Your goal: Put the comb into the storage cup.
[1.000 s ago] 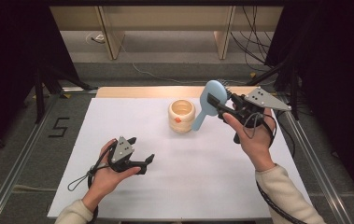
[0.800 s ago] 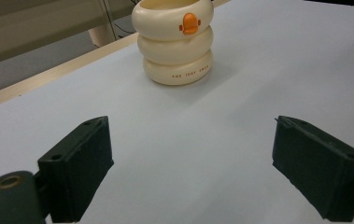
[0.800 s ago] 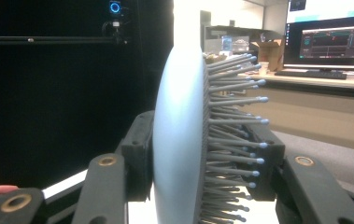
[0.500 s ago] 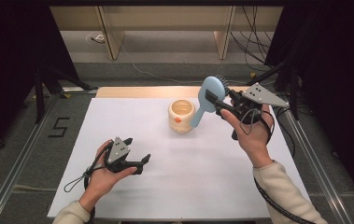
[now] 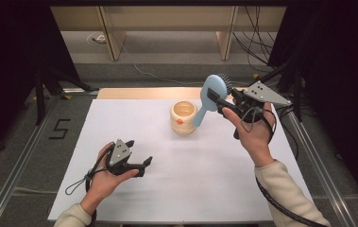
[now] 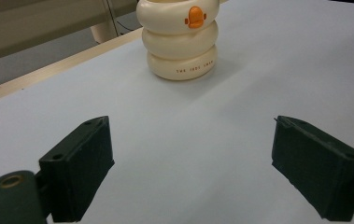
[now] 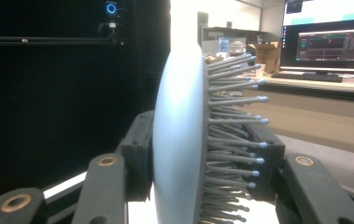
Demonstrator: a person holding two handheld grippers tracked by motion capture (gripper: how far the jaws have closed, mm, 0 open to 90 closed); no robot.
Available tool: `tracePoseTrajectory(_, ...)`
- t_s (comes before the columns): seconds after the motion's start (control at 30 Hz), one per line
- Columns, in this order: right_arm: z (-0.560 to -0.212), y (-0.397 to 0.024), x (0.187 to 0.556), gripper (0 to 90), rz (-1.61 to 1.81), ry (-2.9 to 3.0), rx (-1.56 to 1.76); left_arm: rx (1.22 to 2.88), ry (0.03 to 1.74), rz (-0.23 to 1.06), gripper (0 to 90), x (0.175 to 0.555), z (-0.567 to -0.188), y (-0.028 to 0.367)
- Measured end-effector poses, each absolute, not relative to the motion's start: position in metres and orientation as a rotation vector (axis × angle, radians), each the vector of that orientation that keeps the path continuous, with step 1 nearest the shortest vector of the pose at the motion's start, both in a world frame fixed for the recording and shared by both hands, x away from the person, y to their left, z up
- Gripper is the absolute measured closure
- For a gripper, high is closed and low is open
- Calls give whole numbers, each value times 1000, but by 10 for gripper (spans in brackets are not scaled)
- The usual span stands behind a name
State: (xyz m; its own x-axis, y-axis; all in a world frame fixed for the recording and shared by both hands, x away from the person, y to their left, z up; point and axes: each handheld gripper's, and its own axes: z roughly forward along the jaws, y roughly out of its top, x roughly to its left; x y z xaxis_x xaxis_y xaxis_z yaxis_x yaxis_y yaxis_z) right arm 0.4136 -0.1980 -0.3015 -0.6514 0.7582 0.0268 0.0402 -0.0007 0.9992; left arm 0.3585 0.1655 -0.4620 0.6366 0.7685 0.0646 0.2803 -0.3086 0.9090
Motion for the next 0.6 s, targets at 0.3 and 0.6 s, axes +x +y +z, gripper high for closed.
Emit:
tracePoseTrajectory(0.3,-298,-195,419,532,1701,1730,821,1875,836,623,121,359,-462,166)
tracePoseTrajectory(0.6,-295,-192,424,532,1701,1726,824,1873,840,624,121,359,-462,166)
